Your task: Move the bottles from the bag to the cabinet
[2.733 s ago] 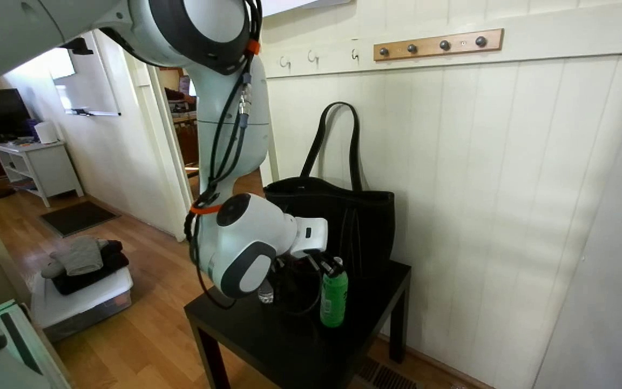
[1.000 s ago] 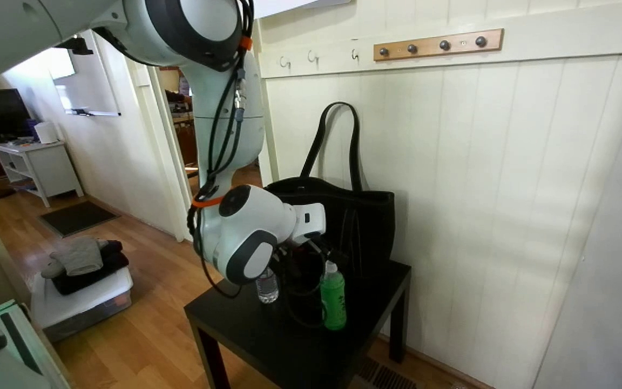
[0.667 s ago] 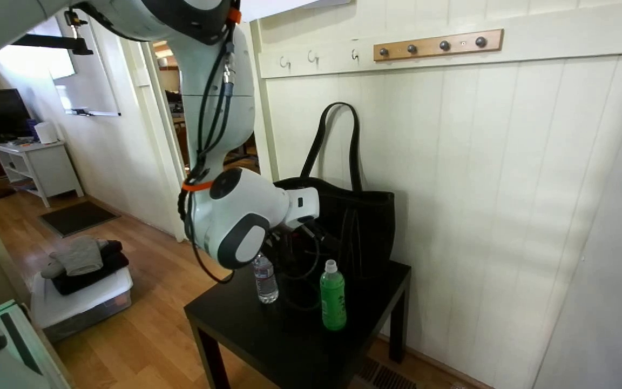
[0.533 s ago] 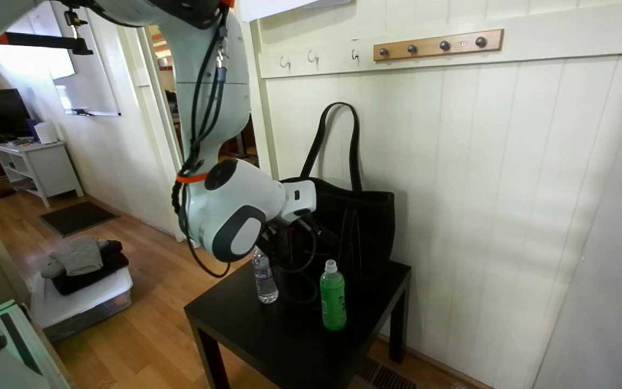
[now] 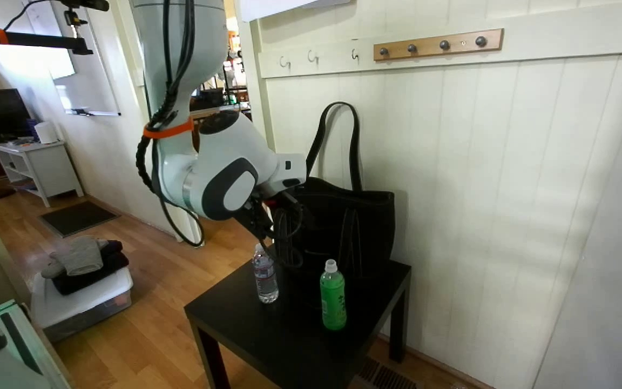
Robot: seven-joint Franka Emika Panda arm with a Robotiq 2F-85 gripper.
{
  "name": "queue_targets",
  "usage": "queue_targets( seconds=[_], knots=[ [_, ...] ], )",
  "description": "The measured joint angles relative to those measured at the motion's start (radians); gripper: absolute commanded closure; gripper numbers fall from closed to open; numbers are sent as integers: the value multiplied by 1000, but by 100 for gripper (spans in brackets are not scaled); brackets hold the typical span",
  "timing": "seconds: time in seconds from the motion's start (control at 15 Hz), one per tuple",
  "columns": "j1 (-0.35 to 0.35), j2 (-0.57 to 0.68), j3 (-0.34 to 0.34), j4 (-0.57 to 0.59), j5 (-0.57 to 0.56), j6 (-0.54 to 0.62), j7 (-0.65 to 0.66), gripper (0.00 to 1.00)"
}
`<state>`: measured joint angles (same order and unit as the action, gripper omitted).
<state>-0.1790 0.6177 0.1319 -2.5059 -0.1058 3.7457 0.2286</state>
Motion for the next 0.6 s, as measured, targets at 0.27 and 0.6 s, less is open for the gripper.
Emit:
queue_targets(
  seconds=[0.27, 0.6],
  knots=[
    [-103, -109, 81, -39, -74, -206, 43, 0],
    [-238, -200, 218, -59, -78, -440, 47, 0]
  ],
)
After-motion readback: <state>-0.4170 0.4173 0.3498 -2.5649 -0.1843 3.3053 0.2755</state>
